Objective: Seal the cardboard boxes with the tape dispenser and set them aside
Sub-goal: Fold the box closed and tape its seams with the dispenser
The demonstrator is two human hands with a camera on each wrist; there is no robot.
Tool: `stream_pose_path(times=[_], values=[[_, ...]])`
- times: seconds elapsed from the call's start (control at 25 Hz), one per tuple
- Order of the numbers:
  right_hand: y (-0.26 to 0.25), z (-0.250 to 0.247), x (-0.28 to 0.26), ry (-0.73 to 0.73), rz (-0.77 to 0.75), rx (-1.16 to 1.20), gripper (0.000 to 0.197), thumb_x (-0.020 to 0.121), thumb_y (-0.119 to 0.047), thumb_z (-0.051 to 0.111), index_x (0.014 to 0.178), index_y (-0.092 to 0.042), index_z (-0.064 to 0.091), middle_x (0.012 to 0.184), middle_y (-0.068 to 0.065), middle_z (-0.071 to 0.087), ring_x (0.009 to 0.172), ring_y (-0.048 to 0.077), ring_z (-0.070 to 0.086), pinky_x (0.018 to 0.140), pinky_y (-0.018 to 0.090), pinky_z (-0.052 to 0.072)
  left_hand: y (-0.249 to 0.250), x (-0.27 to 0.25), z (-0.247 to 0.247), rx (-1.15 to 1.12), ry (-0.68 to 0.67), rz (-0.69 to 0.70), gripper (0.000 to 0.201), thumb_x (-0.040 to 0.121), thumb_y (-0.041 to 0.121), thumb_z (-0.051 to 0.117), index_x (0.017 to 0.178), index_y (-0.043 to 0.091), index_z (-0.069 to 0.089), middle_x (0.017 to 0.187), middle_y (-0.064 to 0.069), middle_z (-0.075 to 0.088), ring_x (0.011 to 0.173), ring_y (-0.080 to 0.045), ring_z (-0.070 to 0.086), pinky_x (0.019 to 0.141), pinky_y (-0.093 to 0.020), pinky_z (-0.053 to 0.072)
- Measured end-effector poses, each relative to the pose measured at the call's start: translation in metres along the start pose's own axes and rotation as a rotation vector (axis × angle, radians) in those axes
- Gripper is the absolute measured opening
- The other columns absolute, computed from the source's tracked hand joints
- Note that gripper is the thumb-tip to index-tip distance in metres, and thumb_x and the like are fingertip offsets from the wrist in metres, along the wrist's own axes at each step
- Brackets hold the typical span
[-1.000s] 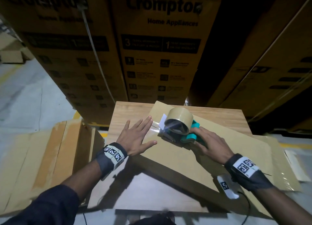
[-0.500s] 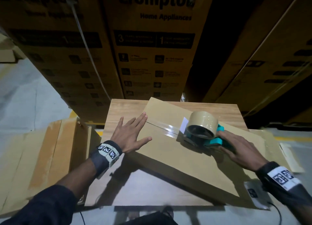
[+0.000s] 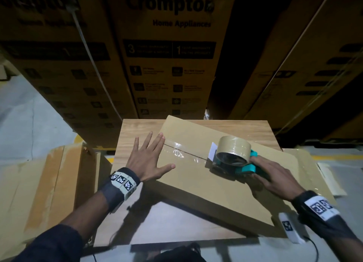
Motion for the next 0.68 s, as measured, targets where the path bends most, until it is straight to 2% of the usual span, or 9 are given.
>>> stream_pose_path(times=[0.08,0.2,0.32,0.4,0.56,0.68], values=[[0.004,0.004,0.002,0.002,0.019,0.003,0.048,0.095,-0.019,0.069,0.136,-0.037,0.051,0.137,-0.009,0.057,0.112,0.001,0.045,0.083,0.013,0.035,0.016,0.002,-0.001,-0.013,-0.007,-0.044,0.123,0.074,0.102,0.011,0.161,0.018,-0.008,0.167,0.0,-0.017,0.156,-0.025,-0.019,0.122,-0.061,-0.015],[0.006,0.005,0.001,0.012,0.011,0.006,0.05,0.095,-0.018,0.069,0.132,-0.044,0.049,0.131,-0.014,0.054,0.111,0.001,0.046,0.079,0.009,0.031,0.048,0.008,0.005,-0.06,-0.024,0.004,0.129,0.072,0.103,0.012,0.163,0.013,-0.008,0.168,-0.003,-0.017,0.157,-0.024,-0.017,0.126,-0.055,-0.01],[0.01,0.007,0.001,0.022,0.008,0.005,0.051,0.094,-0.019,0.07,0.134,-0.043,0.048,0.134,-0.012,0.057,0.11,0.002,0.047,0.083,0.019,0.041,0.057,0.01,0.01,-0.084,-0.027,0.103,0.123,0.077,0.101,0.014,0.163,0.017,-0.01,0.168,-0.001,-0.019,0.157,-0.022,-0.016,0.129,-0.046,-0.001],[0.011,0.009,0.001,0.017,-0.01,0.006,0.055,0.094,-0.02,0.07,0.132,-0.049,0.042,0.134,-0.011,0.058,0.11,0.003,0.05,0.085,0.024,0.045,0.045,0.012,0.009,-0.099,0.003,0.127,0.116,0.081,0.097,0.015,0.163,0.019,-0.009,0.169,0.001,-0.016,0.158,-0.018,-0.011,0.129,-0.04,0.002],[-0.008,0.014,0.01,0.015,-0.04,0.053,0.053,0.095,-0.021,0.068,0.13,-0.05,0.04,0.133,-0.012,0.057,0.11,0.005,0.053,0.084,0.026,0.05,0.013,0.018,0.006,-0.109,0.053,0.085,0.113,0.084,0.095,0.015,0.164,0.018,-0.006,0.169,0.0,-0.013,0.158,-0.015,-0.007,0.127,-0.035,0.002],[-0.036,0.02,0.032,0.039,-0.083,0.05,0.049,0.096,-0.026,0.064,0.132,-0.049,0.04,0.134,-0.012,0.056,0.112,0.012,0.057,0.085,0.038,0.058,-0.019,0.028,0.003,-0.09,0.068,0.056,0.114,0.084,0.095,0.015,0.164,0.017,-0.005,0.169,-0.001,-0.012,0.158,-0.017,-0.005,0.125,-0.036,0.001]])
Point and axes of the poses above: each hand's wrist, its own x-axis towards the middle knuckle, its own z-axis out of the palm, y = z × x, the point moved 6 cm from there along x, towards the middle knuckle
